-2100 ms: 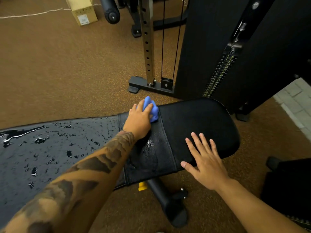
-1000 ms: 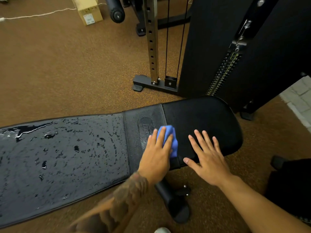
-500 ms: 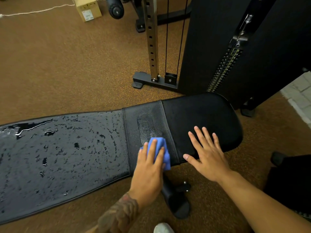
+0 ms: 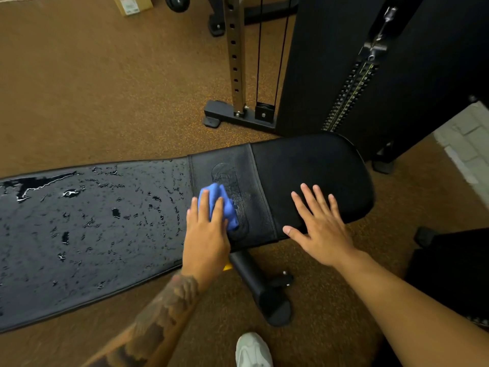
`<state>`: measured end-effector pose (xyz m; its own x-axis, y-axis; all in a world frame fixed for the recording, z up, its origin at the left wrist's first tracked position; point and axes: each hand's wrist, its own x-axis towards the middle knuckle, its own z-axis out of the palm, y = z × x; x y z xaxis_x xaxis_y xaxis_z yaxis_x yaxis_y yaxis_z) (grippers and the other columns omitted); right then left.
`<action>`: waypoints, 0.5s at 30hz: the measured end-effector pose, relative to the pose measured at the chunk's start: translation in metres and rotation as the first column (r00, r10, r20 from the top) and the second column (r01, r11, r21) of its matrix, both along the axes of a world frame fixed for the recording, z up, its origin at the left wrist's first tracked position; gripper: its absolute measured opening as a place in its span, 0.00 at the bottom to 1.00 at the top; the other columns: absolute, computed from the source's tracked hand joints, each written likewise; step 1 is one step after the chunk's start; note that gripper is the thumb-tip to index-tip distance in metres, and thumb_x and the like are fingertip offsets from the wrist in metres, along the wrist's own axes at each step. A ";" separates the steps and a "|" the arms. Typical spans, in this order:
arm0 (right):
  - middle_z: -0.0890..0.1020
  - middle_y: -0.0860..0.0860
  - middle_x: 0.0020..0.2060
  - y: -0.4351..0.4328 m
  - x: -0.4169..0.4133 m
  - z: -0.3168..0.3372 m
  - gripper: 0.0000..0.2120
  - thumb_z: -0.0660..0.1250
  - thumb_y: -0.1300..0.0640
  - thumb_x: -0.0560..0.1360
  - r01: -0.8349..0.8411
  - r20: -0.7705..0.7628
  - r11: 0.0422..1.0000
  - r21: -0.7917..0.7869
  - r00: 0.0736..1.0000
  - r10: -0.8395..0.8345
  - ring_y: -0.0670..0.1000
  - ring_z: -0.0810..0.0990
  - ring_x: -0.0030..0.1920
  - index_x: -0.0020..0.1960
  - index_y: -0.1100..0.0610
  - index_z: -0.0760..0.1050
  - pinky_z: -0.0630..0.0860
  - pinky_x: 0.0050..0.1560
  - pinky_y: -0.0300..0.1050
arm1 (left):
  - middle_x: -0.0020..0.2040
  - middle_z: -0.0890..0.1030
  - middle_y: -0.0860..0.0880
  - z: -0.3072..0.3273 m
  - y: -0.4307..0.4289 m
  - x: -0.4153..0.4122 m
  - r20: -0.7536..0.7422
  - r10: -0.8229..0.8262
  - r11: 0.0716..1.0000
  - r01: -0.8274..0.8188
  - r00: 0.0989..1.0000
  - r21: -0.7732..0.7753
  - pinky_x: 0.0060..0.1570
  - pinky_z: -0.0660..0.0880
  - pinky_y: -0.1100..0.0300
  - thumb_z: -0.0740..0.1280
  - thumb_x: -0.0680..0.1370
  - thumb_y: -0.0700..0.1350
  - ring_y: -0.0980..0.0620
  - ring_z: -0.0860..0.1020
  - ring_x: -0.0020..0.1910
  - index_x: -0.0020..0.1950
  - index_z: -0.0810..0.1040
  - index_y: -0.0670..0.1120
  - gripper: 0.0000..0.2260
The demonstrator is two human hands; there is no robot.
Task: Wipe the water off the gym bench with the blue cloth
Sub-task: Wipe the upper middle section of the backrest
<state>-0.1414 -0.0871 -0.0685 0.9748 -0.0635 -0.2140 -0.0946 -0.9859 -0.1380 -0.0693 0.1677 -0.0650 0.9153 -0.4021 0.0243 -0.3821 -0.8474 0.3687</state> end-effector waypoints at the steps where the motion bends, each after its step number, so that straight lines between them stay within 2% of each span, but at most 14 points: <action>1: 0.40 0.50 0.78 0.000 0.000 0.000 0.38 0.44 0.30 0.75 0.000 -0.001 1.000 0.002 1.000 0.000 0.52 0.36 0.76 0.78 0.48 0.40 0.40 0.74 0.58 | 0.75 0.59 0.37 0.000 -0.003 -0.018 0.015 -0.002 1.000 0.002 1.000 -0.008 0.69 0.60 0.37 0.56 0.78 0.45 0.31 0.59 0.72 0.70 0.69 0.41 0.21; 4: 0.40 0.49 0.77 -0.001 0.001 -0.001 0.38 0.44 0.30 0.75 0.000 -0.005 1.000 0.002 1.000 0.000 0.52 0.36 0.76 0.78 0.47 0.40 0.39 0.74 0.58 | 0.76 0.59 0.38 0.000 -0.026 -0.052 0.026 -0.056 0.998 0.056 0.998 -0.026 0.71 0.54 0.38 0.65 0.76 0.39 0.31 0.57 0.73 0.72 0.68 0.42 0.24; 6: 0.40 0.49 0.77 0.001 0.001 -0.001 0.38 0.43 0.29 0.74 0.009 -0.004 1.000 0.006 1.000 -0.009 0.52 0.36 0.76 0.78 0.47 0.40 0.40 0.74 0.59 | 0.76 0.59 0.37 0.002 -0.043 -0.053 0.031 -0.148 0.989 0.148 0.989 -0.002 0.71 0.52 0.38 0.67 0.73 0.39 0.31 0.56 0.73 0.73 0.66 0.42 0.28; 10: 0.42 0.50 0.78 0.002 0.001 -0.002 0.39 0.42 0.29 0.73 0.016 0.001 1.000 -0.002 1.000 -0.016 0.52 0.38 0.76 0.78 0.47 0.41 0.41 0.74 0.59 | 0.75 0.60 0.37 0.000 -0.047 -0.025 0.004 -0.285 0.957 0.284 0.959 0.058 0.69 0.61 0.36 0.63 0.72 0.40 0.30 0.58 0.72 0.73 0.65 0.41 0.28; 12: 0.41 0.49 0.77 0.001 0.002 -0.002 0.39 0.42 0.29 0.73 0.015 -0.003 1.000 -0.005 1.000 -0.015 0.52 0.38 0.76 0.77 0.47 0.40 0.41 0.74 0.59 | 0.75 0.60 0.36 -0.004 -0.031 -0.010 0.001 -0.244 0.969 0.244 0.970 0.047 0.69 0.60 0.37 0.64 0.72 0.38 0.30 0.59 0.72 0.72 0.66 0.40 0.28; 15: 0.40 0.49 0.77 0.000 0.002 -0.001 0.38 0.41 0.28 0.73 0.005 -0.006 1.000 -0.014 1.000 -0.005 0.52 0.37 0.76 0.76 0.46 0.38 0.40 0.74 0.58 | 0.75 0.61 0.36 -0.008 0.005 -0.004 0.036 -0.075 0.997 0.076 0.997 -0.018 0.70 0.59 0.39 0.63 0.74 0.38 0.30 0.60 0.71 0.71 0.68 0.40 0.24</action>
